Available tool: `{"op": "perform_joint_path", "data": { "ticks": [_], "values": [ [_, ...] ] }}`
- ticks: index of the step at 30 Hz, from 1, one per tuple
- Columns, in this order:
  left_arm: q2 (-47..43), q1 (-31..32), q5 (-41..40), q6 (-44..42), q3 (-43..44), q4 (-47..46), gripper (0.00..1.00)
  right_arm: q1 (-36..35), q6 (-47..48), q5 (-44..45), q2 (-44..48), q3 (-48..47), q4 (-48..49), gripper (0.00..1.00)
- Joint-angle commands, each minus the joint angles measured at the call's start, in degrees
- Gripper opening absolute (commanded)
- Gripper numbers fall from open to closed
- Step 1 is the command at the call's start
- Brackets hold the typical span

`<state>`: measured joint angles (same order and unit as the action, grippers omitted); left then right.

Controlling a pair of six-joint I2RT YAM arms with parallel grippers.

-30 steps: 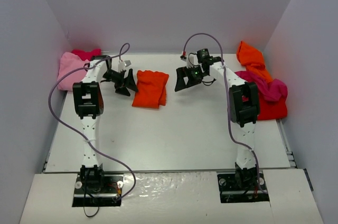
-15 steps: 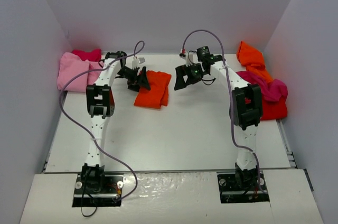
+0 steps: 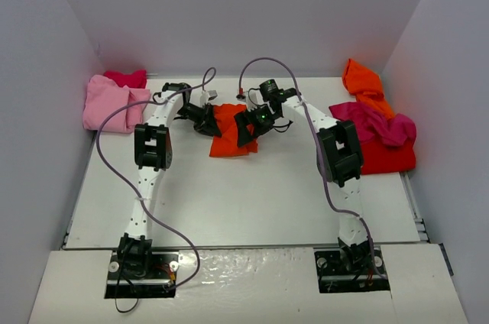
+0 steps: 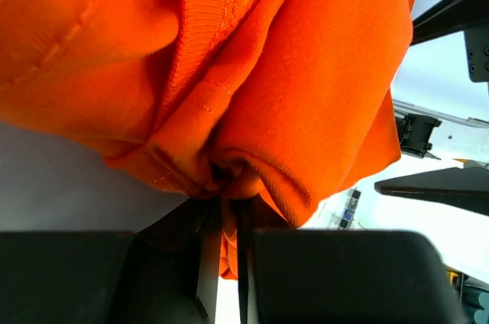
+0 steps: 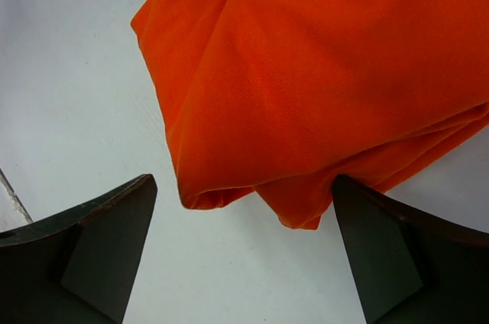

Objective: Fold and stack the t-shirts
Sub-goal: Put the neatly folded tshirt into the corner of the board with the left arm

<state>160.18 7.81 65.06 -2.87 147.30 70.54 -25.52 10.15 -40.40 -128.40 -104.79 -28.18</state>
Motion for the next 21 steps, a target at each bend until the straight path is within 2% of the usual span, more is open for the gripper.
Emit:
{"op": "perform_joint_path", "data": {
  "ticks": [1, 3, 5, 8, 10, 14, 15, 17, 19, 21],
  "values": [
    [-6.6, -3.0, -14.9, -3.9, -0.6, 1.4, 0.00, -0.5, 2.6, 1.7, 4.1, -0.1, -0.3, 0.97],
    [-11.8, -4.8, -22.4, -4.0, -0.6, 0.8, 0.00, -0.5, 3.2, 2.2, 4.8, 0.5, -0.4, 0.97],
    [-16.1, -9.8, -29.0, -3.8, 0.0, 0.7, 0.00, -0.5, 3.5, 2.1, 5.5, 1.0, -0.4, 0.97],
    [-21.9, -13.6, -45.4, -6.4, 3.7, 2.7, 0.00, -0.5, 3.7, 1.3, 5.7, 1.2, -0.4, 0.97],
    [-25.0, -17.2, -50.1, -7.2, 3.1, 1.5, 0.00, -0.5, 3.8, 0.9, 5.8, 1.0, -0.4, 0.97],
    [-29.3, -20.7, -68.4, -11.8, 2.4, -2.9, 0.00, -0.7, 3.4, 0.0, 5.4, 0.6, -0.3, 0.96],
    [-29.3, -21.0, -69.2, -12.0, 1.8, -4.4, 0.00, -0.7, 3.4, -0.3, 5.5, 0.7, -0.3, 0.96],
    [-29.1, -23.5, -76.9, -14.5, 2.0, -7.2, 0.00, -0.8, 3.2, -0.9, 6.1, 0.8, -0.4, 0.96],
    [-28.1, -26.0, -77.1, -14.2, 4.8, -6.7, 0.00, -0.8, 3.5, -0.7, 6.8, 1.7, -0.4, 0.96],
    [-27.3, -28.6, -77.2, -15.0, 3.7, -7.5, 0.00, -0.9, 4.0, -0.6, 7.7, 2.5, -0.3, 0.96]
  ]
}}
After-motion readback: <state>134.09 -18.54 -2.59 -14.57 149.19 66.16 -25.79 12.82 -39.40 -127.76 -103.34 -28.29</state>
